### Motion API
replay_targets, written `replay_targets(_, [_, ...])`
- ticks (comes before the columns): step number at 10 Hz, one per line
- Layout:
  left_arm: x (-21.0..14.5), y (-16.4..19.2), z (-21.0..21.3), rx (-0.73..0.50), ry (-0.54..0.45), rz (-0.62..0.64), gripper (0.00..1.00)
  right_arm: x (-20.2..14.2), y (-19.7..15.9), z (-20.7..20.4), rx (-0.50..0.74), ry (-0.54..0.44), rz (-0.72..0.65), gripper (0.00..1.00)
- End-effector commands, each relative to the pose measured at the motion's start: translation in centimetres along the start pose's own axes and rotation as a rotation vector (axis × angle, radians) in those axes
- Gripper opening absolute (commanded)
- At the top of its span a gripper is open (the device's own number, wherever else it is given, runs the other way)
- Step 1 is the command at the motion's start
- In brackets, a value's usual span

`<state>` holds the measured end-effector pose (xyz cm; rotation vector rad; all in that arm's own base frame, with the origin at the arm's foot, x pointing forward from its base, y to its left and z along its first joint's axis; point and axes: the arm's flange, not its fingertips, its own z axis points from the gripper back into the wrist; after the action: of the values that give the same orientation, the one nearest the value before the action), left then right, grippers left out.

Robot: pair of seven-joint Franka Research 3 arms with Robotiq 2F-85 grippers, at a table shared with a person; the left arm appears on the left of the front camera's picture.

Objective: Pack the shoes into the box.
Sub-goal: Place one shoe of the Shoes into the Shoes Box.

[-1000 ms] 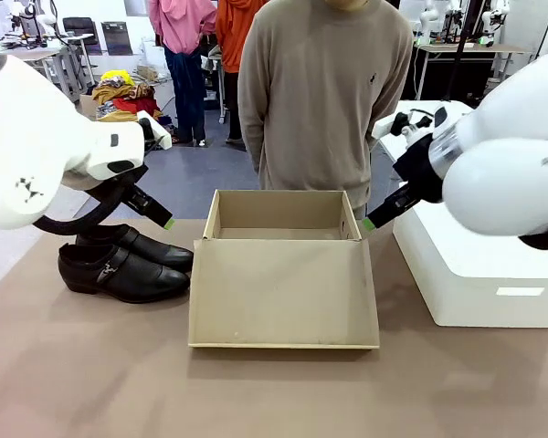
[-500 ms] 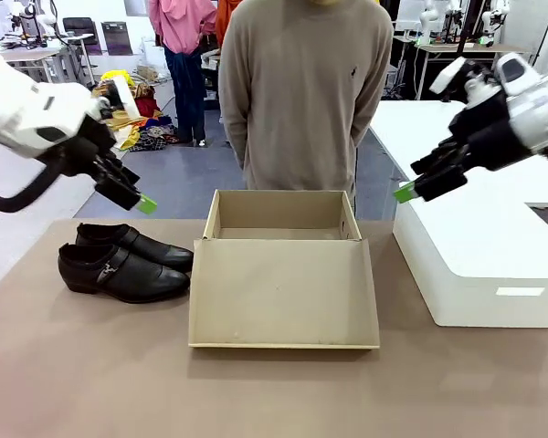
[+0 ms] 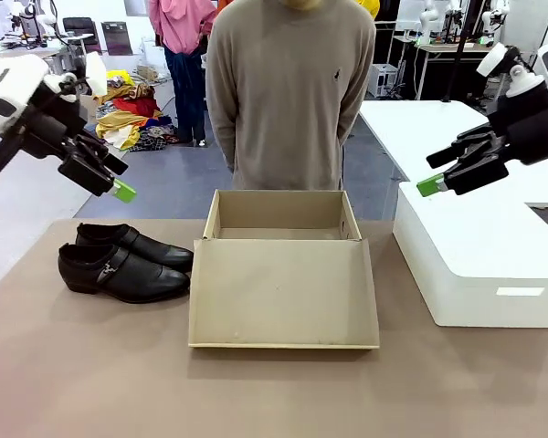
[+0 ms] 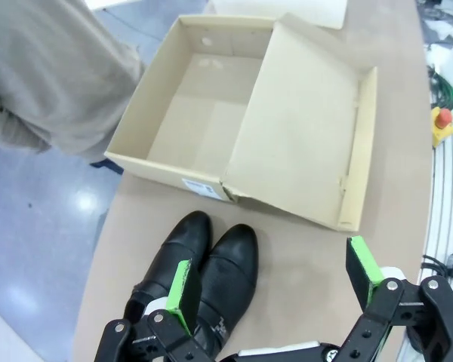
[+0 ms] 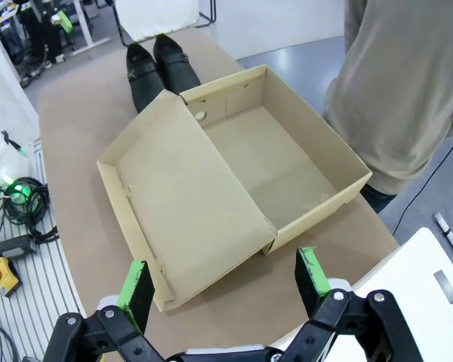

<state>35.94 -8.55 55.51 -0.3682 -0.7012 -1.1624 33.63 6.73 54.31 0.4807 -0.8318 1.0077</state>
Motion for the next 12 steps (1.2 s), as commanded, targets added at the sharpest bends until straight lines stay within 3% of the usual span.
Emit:
replay_targets(1, [-0.7,-0.1,0.6,-0.032,-0.057,-0.014,1.0,-1.6,0.3,-0.2,0.016,-0.036,0.025,1.0])
replay_targets(4, [-1.3,0.0,0.5,-0.023,-0.084,0.036,1.0,-1.5,0.2,-0.2,0.016,-0.038,0.009,1.0])
replay_targets(5, [-0.7,0.1,0.7,-0.023,-0.064,0.008,1.0,-0.3,-0.3,0.3,0.008,-0.017,-0.013,1.0])
replay_targets(12, [-0.7,0.1,0.7,-0.023,-0.064,0.008,1.0,-0.3,-0.3,0.3,0.008,-0.017,-0.013,1.0])
